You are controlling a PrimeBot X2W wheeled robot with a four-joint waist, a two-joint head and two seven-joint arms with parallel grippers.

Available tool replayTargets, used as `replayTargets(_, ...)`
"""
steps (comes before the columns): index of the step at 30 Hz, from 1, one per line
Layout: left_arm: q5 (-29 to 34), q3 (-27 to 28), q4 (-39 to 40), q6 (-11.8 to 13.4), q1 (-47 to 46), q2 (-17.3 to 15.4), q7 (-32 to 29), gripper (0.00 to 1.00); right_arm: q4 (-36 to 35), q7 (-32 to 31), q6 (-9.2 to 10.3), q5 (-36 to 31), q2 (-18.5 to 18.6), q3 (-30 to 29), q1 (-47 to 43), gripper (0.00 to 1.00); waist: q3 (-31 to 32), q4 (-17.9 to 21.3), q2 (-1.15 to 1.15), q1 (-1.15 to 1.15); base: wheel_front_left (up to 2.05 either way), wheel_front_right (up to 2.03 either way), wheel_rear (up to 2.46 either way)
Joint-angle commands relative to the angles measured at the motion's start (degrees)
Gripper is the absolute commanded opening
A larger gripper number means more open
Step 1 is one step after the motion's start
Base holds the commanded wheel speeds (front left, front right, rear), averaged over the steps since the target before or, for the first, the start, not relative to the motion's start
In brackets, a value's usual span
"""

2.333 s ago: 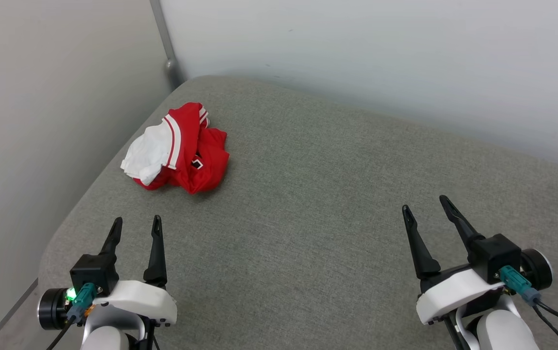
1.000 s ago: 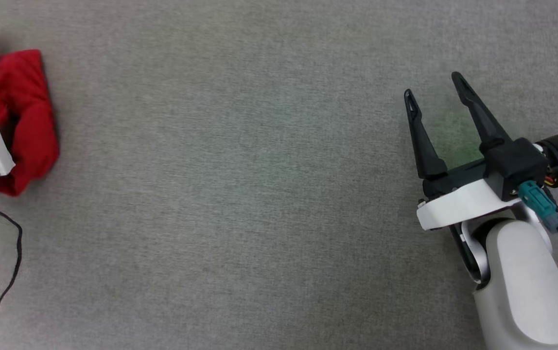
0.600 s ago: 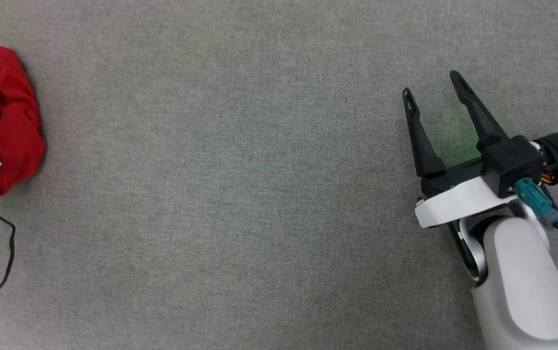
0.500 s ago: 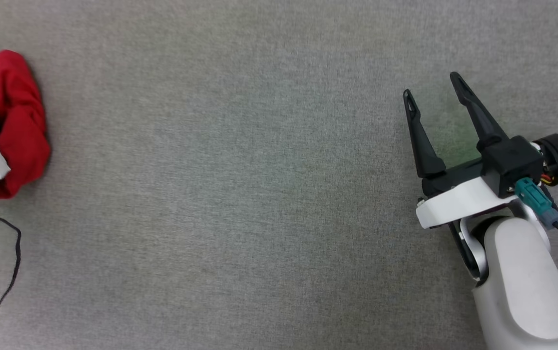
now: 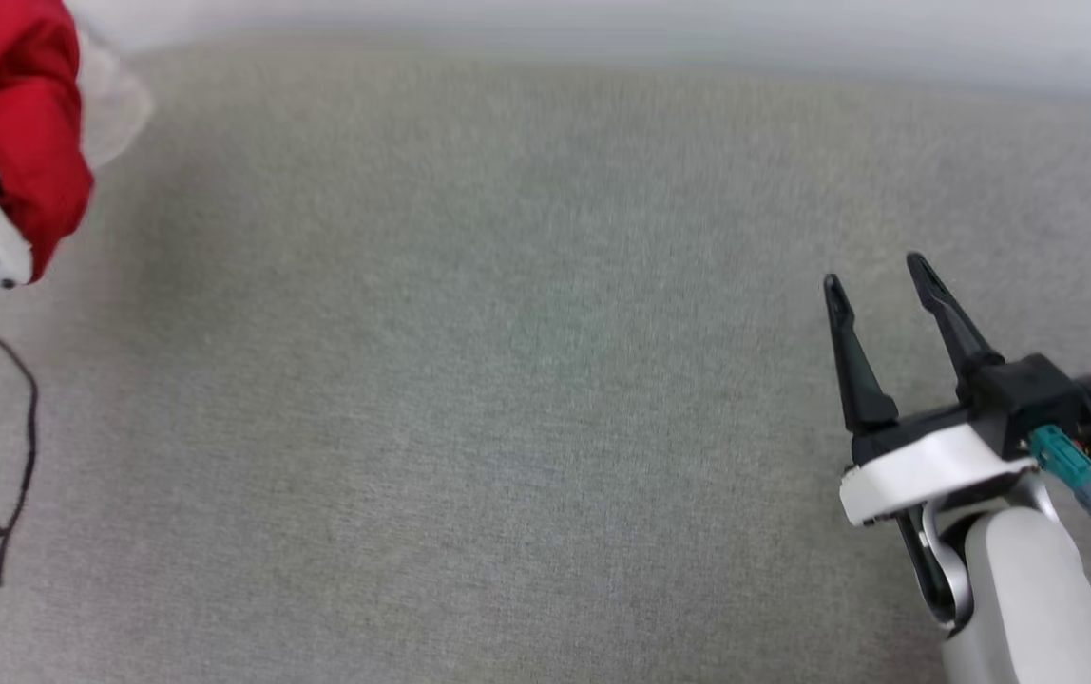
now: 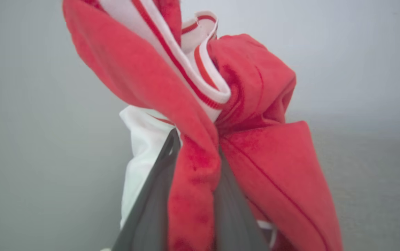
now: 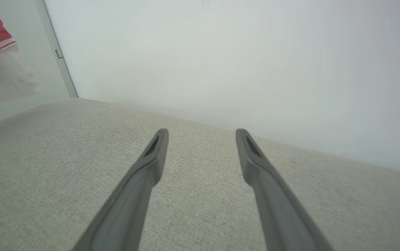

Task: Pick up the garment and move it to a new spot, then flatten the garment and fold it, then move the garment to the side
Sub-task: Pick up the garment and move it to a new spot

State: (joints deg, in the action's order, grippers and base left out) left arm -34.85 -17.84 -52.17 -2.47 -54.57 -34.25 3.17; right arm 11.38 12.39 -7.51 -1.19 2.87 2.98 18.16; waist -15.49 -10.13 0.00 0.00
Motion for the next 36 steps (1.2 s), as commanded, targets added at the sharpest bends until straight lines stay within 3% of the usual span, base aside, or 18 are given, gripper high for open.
replayTargets(1,0.32,0.11,0.35,0.45,-0.33,1.06,2.49,0.00,0.16,0.29,0.04,0.71,0.01,-0.36,-1.10,1.00,4.28,0.03,0.00,0.00,0.00,0.00,0.00)
replayTargets(7,-0.70,0.30,1.72,0.70,2.51,6.43,9.53,0.00,-0.35,-0.17,0.04,1.56,-0.01,-2.45,-5.13,1.00,9.10,1.82,0.00,0.00,0.00,0.00,0.00)
replayTargets(16,0.21,-3.51,6.04,-0.43,9.69,16.37,11.73,0.00,-2.00,-1.55,0.04,2.26,0.00,-2.82,-8.26,1.00,11.67,7.31,0.00,0.00,0.00,0.00,0.00)
replayTargets(23,2.25,-10.93,8.27,-2.91,15.92,23.89,11.18,0.00,-2.79,-2.04,0.04,4.08,0.01,-2.60,-9.25,1.00,11.31,12.34,0.00,0.00,0.00,0.00,0.00)
replayTargets(27,4.22,-16.49,8.57,-3.92,19.42,26.47,9.45,0.00,-2.83,-1.85,0.04,4.77,-0.02,-2.40,-9.68,1.00,10.23,14.45,0.00,0.00,0.00,0.00,0.00)
replayTargets(28,5.50,-21.64,8.23,-4.47,23.20,27.56,7.50,0.00,-2.62,-1.28,0.03,5.54,-0.01,-2.66,-9.83,1.00,9.11,15.64,0.00,0.00,0.00,0.00,0.00)
replayTargets(29,5.50,-21.64,8.23,-4.47,23.20,27.56,7.50,0.00,-2.62,-1.28,0.03,5.54,-0.01,-2.66,-9.83,1.00,9.11,15.64,0.00,0.00,0.00,0.00,0.00)
replayTargets(30,5.64,-22.49,8.14,-4.55,23.76,27.67,7.25,0.05,-2.57,-1.09,0.03,5.72,-0.01,-2.80,-9.91,1.00,8.90,15.74,0.00,0.00,0.00,0.00,0.00)
replayTargets(31,6.10,-23.51,8.05,-4.66,24.22,27.66,7.15,0.23,-2.44,-1.05,0.04,5.74,-0.01,-2.99,-10.01,1.00,8.78,15.75,0.00,0.00,0.00,0.00,0.00)
replayTargets(32,6.34,-24.35,7.99,-4.75,24.73,27.63,7.04,0.47,-2.37,-0.89,0.04,5.86,-0.01,-3.16,-10.08,1.00,8.69,15.70,0.00,0.00,0.00,0.00,0.00)
replayTargets(33,6.55,-25.09,8.05,-4.82,25.12,27.63,7.18,0.91,-2.33,-0.80,0.04,6.00,-0.01,-3.30,-10.09,1.00,8.57,15.59,0.00,0.00,0.00,0.00,0.00)
replayTargets(34,6.80,-25.52,8.25,-4.87,25.36,27.53,7.56,1.00,-2.23,-0.67,0.03,6.08,-0.01,-3.41,-10.10,1.00,8.52,15.45,0.00,0.00,0.00,0.00,0.00)
replayTargets(36,7.10,-25.84,9.07,-4.85,25.40,27.26,8.68,1.00,-2.05,-0.59,0.03,6.12,0.00,-3.78,-10.00,1.00,8.58,15.00,0.00,0.00,0.00,0.00,0.00)
